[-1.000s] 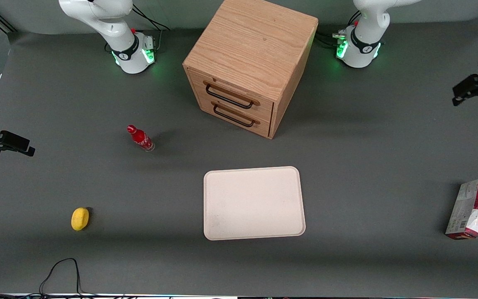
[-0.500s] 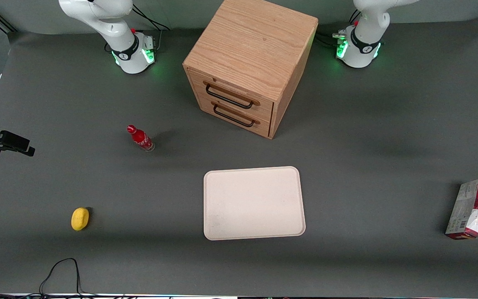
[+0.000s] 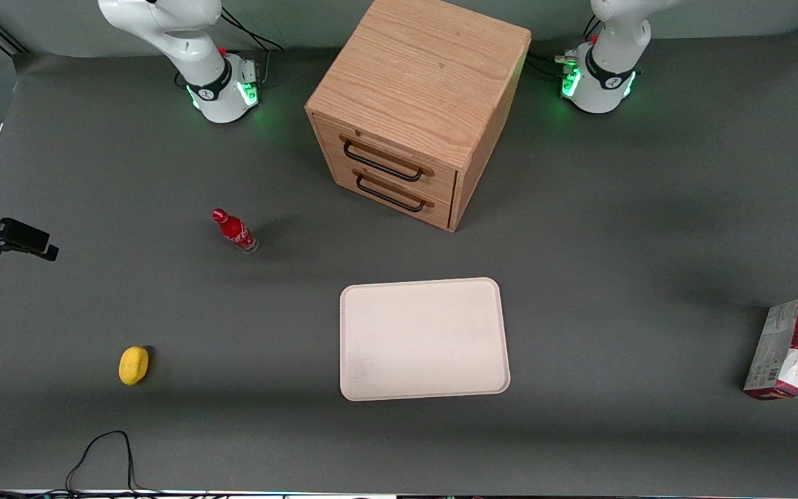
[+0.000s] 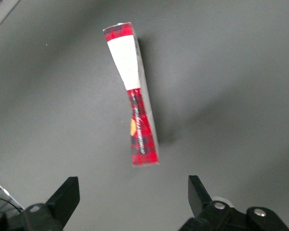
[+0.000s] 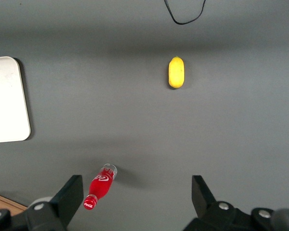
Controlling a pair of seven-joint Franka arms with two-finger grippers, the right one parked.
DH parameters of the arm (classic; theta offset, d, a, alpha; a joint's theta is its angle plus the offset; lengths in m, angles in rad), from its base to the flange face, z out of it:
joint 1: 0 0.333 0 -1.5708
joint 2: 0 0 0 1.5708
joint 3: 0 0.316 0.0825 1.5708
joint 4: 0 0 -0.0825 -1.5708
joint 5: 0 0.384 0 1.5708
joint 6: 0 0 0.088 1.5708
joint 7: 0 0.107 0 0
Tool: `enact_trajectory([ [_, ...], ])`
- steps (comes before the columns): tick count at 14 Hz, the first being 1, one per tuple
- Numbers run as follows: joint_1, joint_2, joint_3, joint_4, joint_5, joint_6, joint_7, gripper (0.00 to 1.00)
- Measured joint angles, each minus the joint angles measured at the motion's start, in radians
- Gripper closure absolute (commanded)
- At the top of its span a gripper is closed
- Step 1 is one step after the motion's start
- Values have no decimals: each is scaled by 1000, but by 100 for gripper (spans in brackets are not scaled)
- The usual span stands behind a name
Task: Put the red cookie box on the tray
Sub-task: 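Move the left gripper down toward the red-and-white cookie box, then close the left gripper on the end of the cookie box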
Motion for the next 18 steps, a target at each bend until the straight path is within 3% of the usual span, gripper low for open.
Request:
enact_trajectory([
  [6, -1, 202, -5, 65, -123, 173, 33, 2],
  [7, -1, 231, -6, 76, -141, 187, 22, 12],
  [11, -6, 293, -9, 93, -159, 194, -68, 100],
  [18, -25, 299, -10, 106, -159, 197, -96, 100],
])
